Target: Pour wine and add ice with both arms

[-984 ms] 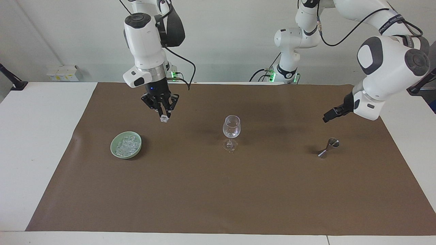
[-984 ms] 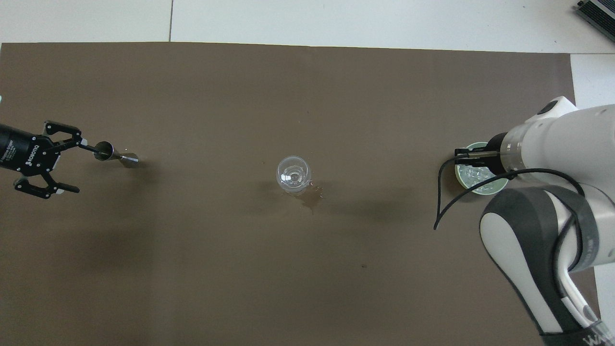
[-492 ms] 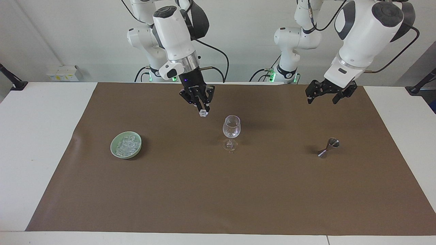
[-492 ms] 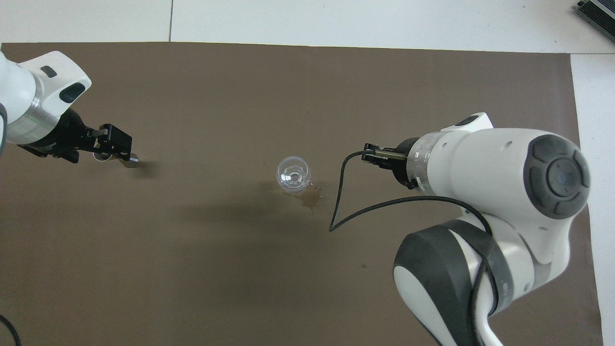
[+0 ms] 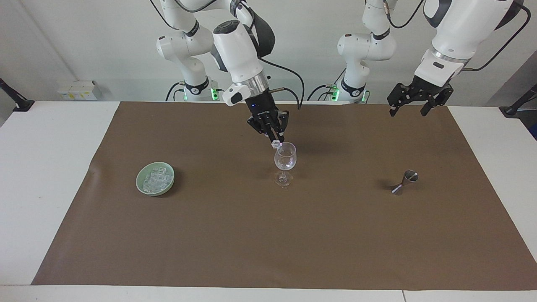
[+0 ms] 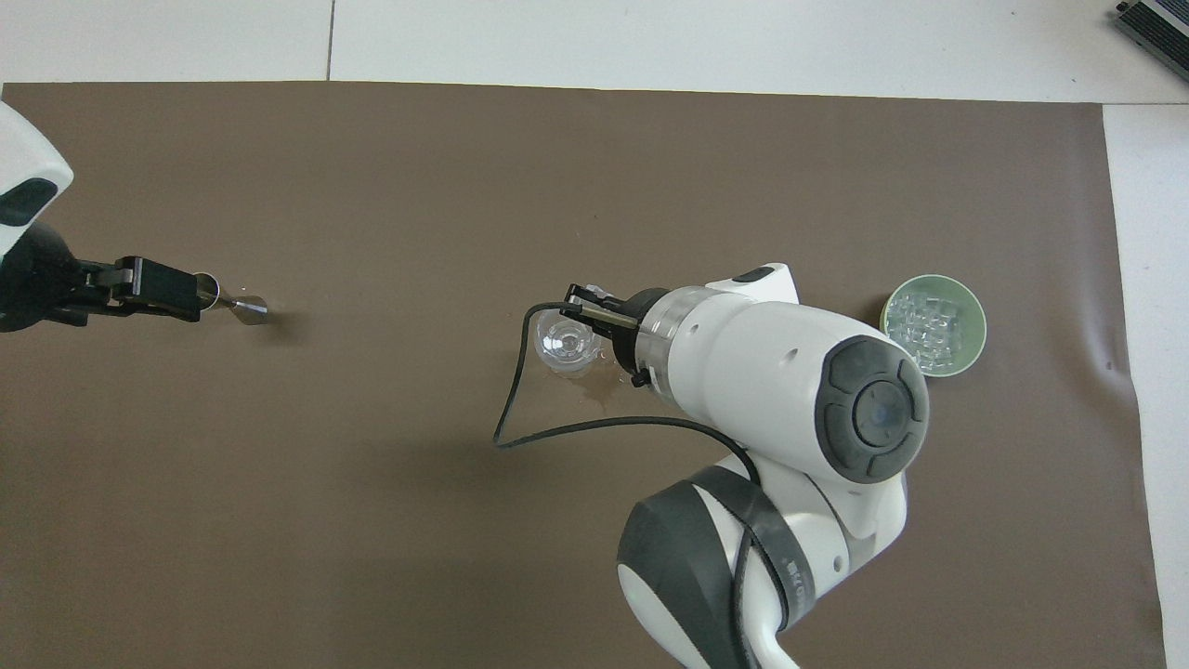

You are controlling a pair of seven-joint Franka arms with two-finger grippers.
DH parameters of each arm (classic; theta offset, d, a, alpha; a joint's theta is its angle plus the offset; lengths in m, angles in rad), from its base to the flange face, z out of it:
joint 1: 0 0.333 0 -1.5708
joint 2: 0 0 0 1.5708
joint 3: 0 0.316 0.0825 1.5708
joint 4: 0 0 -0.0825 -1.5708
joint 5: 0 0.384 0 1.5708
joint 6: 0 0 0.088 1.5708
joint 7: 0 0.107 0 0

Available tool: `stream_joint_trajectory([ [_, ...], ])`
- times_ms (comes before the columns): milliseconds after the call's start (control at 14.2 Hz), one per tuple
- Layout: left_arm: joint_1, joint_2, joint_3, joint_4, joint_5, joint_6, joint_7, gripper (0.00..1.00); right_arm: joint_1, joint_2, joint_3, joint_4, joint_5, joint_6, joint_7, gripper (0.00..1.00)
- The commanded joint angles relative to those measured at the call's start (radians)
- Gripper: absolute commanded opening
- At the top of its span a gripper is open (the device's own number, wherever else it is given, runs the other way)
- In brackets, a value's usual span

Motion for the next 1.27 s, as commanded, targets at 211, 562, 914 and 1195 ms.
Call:
stream_joint_trajectory([
  [211, 0.048, -0.043, -0.002, -0.068, -0.011, 0.018, -0.002, 1.0, 0.022, 0.002, 0.006, -0.028, 0.021, -0.003, 0.014, 0.06],
  [562, 0.045, -0.043, -0.004, -0.068, -0.011, 0.018, 0.011, 1.0, 0.024, 0.005, 0.008, -0.026, 0.021, 0.006, 0.015, 0.1],
  [914, 0.025, -0.043, -0.014, -0.068, -0.011, 0.018, -0.002, 1.0, 0.026, 0.016, 0.008, -0.023, 0.021, 0.024, 0.017, 0.13],
  [1195, 0.065, -0.043, -0.005, -0.07, -0.011, 0.018, -0.002, 1.0, 0.027, 0.024, 0.009, -0.02, 0.021, 0.025, 0.017, 0.19],
])
